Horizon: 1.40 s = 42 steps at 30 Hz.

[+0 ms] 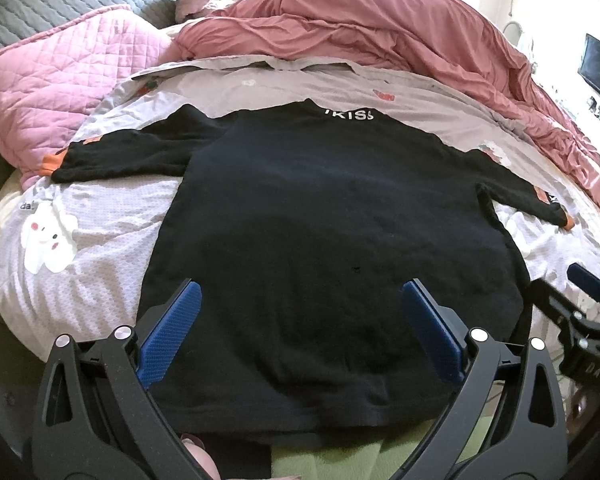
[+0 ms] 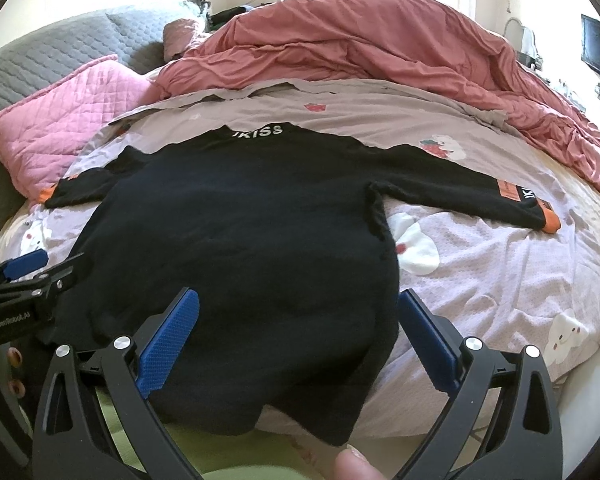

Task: Fold small clothes
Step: 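Reach the right tool to the orange sleeve cuff and grasp it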

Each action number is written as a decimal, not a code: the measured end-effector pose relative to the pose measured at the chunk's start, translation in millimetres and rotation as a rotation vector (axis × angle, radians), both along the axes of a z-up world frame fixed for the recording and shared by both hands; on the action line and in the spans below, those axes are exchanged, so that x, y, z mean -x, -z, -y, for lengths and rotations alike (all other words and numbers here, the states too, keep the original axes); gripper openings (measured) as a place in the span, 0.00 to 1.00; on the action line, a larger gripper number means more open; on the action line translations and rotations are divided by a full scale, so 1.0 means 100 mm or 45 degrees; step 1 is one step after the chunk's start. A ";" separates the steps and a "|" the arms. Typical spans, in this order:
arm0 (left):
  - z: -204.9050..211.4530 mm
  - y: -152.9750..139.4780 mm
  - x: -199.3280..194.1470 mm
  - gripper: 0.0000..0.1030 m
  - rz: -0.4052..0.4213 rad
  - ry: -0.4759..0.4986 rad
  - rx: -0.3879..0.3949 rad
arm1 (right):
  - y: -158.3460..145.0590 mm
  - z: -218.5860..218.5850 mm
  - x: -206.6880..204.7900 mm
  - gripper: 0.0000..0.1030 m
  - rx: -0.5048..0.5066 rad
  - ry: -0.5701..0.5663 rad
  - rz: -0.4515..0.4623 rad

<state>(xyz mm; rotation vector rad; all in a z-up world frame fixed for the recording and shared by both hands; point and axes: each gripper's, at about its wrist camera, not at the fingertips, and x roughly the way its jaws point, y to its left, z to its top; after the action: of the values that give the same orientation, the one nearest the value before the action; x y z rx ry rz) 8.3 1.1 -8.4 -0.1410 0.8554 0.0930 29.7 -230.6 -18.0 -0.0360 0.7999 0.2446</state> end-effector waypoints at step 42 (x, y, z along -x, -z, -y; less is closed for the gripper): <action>0.42 0.17 -1.76 0.91 -0.114 0.053 -0.077 | 0.50 3.14 -1.90 0.95 -0.055 0.814 -0.107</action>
<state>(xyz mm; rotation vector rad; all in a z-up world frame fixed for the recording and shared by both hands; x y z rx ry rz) 184.1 -41.1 -25.3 -0.0632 0.9432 0.0867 219.3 -544.8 -68.3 0.2695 0.8497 -0.3435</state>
